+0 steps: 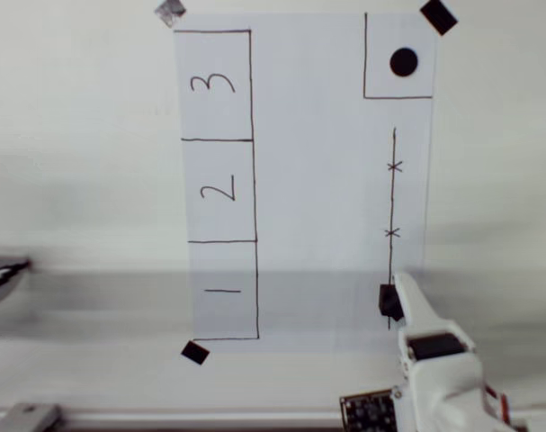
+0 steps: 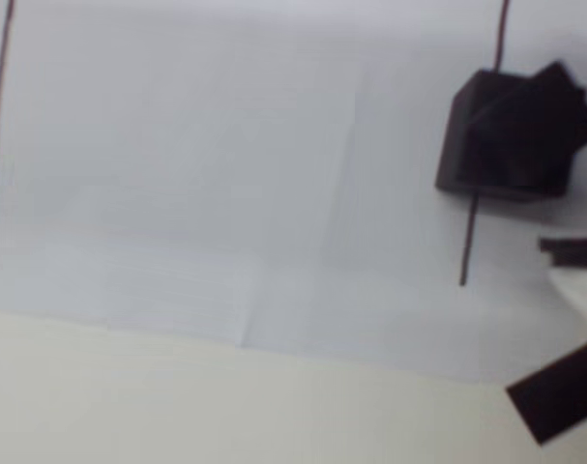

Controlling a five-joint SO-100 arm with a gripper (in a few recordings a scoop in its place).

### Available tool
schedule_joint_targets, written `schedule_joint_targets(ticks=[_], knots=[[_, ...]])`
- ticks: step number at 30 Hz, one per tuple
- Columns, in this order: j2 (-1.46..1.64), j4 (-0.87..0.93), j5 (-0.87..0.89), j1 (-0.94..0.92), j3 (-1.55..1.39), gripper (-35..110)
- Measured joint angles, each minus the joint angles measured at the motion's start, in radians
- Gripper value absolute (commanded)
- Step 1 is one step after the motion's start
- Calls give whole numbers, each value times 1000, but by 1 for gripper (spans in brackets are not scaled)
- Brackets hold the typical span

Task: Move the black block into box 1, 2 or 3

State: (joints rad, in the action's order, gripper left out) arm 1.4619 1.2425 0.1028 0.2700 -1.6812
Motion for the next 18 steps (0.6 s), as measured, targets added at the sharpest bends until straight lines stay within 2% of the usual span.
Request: schedule_joint_targets(ticks=[18], knots=[[-40,-32,-12,-3,2,30]])
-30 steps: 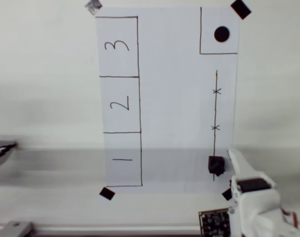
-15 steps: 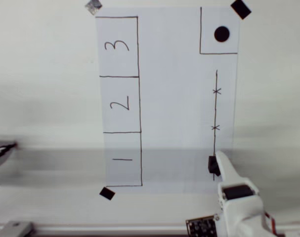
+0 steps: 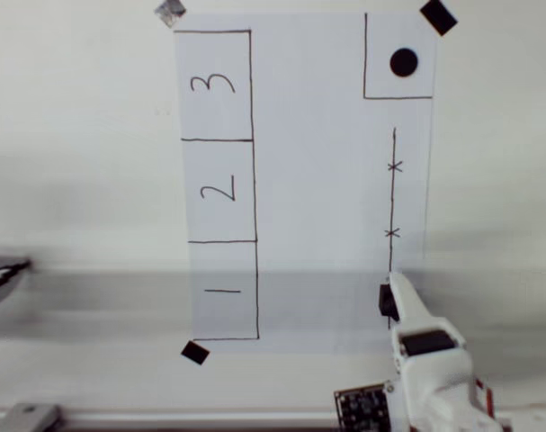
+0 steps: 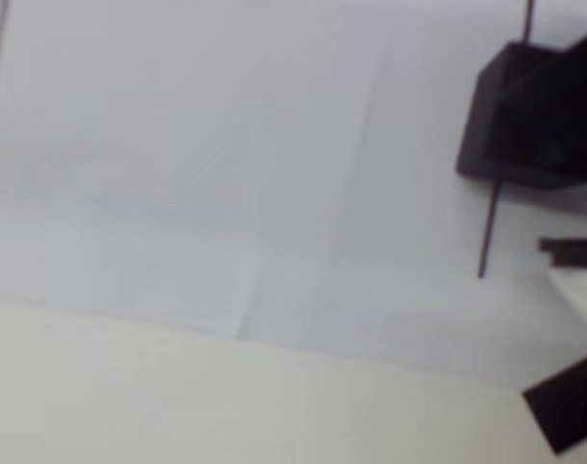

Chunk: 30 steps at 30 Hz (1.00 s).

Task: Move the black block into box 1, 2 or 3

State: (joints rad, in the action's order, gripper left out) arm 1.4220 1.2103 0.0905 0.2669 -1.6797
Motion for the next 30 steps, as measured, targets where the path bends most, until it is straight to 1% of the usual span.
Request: schedule_joint_targets(ticks=[19,30], knots=[[-18,-81,-32,0,-87,30],[-54,-129,-35,0,-89,30]])
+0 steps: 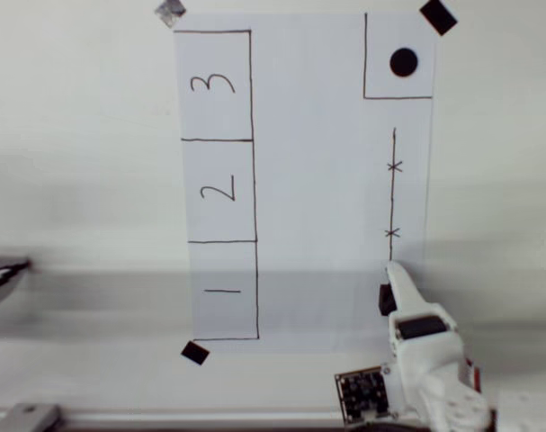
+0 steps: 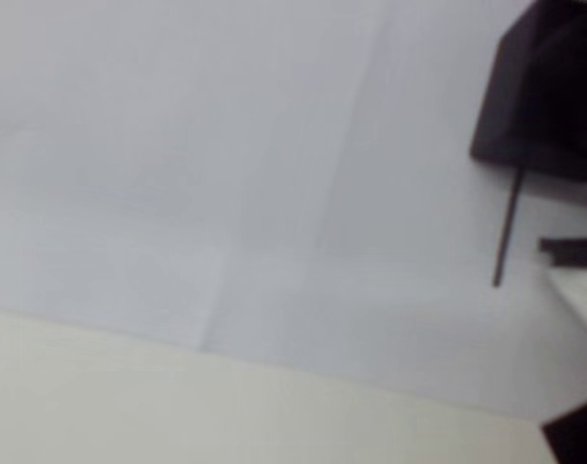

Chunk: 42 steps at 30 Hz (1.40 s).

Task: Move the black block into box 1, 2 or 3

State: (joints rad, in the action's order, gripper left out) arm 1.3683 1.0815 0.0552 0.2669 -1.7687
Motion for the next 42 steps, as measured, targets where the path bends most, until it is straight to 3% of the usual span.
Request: schedule_joint_targets(ticks=[6,11,27,42], knots=[[0,-9,2,0,0,28],[0,-9,3,0,0,0],[0,-9,58,-2,6,0],[15,63,101,-71,267,0]])
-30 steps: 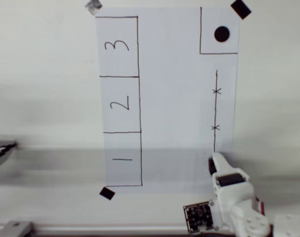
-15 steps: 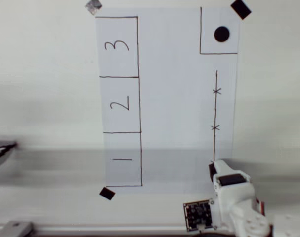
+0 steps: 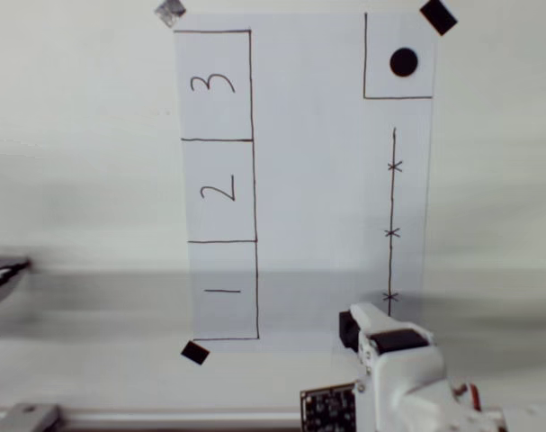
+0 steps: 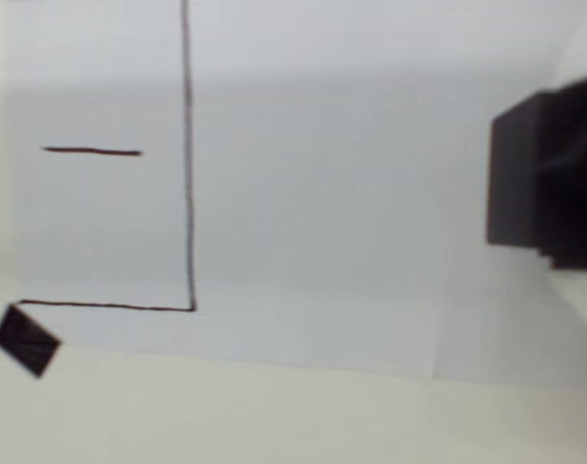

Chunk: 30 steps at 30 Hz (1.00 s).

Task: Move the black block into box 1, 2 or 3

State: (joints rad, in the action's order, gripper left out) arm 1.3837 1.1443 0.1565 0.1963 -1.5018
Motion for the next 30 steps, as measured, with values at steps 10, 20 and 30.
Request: schedule_joint_targets(ticks=[10,20,30], knots=[[-71,0,-3,-35,149,0],[-247,0,0,-86,331,0],[-426,0,0,-115,554,0]])
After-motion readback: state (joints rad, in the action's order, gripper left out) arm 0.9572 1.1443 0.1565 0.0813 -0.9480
